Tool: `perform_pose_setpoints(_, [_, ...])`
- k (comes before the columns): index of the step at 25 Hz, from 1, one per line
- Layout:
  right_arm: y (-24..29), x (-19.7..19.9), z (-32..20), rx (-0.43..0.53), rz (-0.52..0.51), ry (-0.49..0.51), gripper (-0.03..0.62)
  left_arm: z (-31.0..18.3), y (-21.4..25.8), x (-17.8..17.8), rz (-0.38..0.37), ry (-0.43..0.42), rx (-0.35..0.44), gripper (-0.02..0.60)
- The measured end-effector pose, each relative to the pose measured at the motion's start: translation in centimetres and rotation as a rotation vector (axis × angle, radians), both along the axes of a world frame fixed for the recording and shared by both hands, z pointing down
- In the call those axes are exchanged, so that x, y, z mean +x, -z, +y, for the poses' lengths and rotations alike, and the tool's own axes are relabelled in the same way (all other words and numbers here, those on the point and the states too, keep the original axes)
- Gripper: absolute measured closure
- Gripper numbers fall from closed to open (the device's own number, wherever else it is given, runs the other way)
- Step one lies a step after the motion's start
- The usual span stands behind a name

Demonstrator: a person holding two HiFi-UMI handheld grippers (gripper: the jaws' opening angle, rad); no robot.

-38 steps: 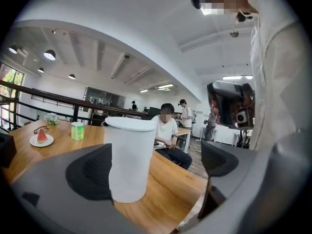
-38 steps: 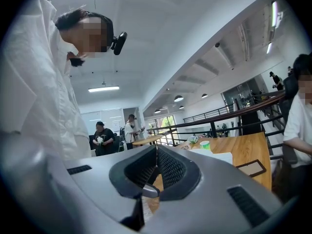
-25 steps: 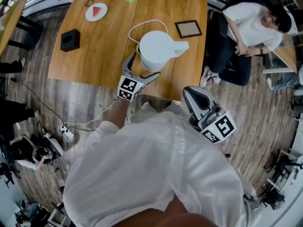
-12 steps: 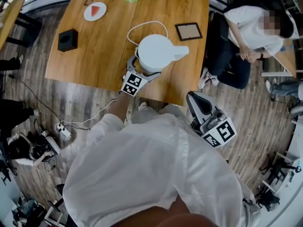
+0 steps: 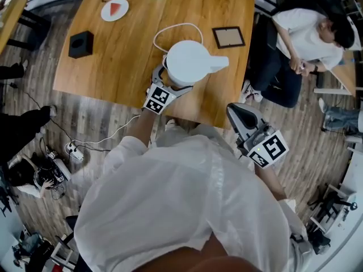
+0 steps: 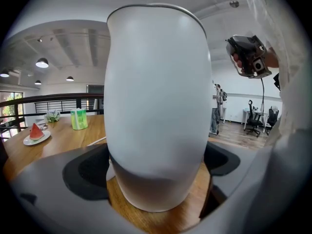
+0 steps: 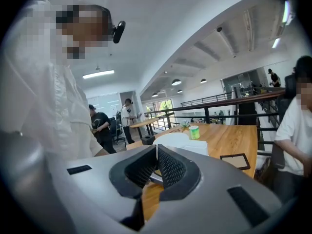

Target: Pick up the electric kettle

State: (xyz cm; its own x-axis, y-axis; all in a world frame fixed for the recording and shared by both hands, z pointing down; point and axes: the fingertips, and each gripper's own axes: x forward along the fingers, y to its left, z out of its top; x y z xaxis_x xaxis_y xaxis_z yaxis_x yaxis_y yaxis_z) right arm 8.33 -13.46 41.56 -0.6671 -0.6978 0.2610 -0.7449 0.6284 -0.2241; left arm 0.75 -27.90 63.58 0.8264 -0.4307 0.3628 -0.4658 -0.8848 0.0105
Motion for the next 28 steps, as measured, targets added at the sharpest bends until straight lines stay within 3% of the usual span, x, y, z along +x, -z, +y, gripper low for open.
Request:
perform_pose_setpoints(3, [-1.7,0.7,-1.5,0.015,0.096,0.044,0.579,-0.1,-0.1,-0.1,-0.004,0.003,0.0,0.0])
perform_pose_setpoints(5, [-3.5,1.3,-2.9,0.021,0.132,0.019,0.579,-0.1,-0.2,-0.2,-0.008,0.004,-0.001,0.0])
perform_pose_setpoints(12, [-8.4,3.3,-6.5,0.071,0.157,-0.156,0.579,-0.1,-0.1,-0.2,-0.023,0.01,-0.013,0.0])
perform_pose_setpoints(17, [-10.1,3.7,-7.9,0.083,0.143,-0.192,0.571,0.1,0.0,-0.1,-0.037,0.011,-0.02,0.001])
perform_pose_setpoints(22, [-11.5,4.5,-9.0,0.058,0.134,-0.229,0.451,0.0,-0.1,-0.1,-0.046,0.013,-0.024,0.0])
perform_pose_setpoints(28, [-12.7,4.7,-11.1,0.067,0.162,-0.24,0.422,0.0,-0.1,-0.1,-0.053,0.019,-0.027,0.002])
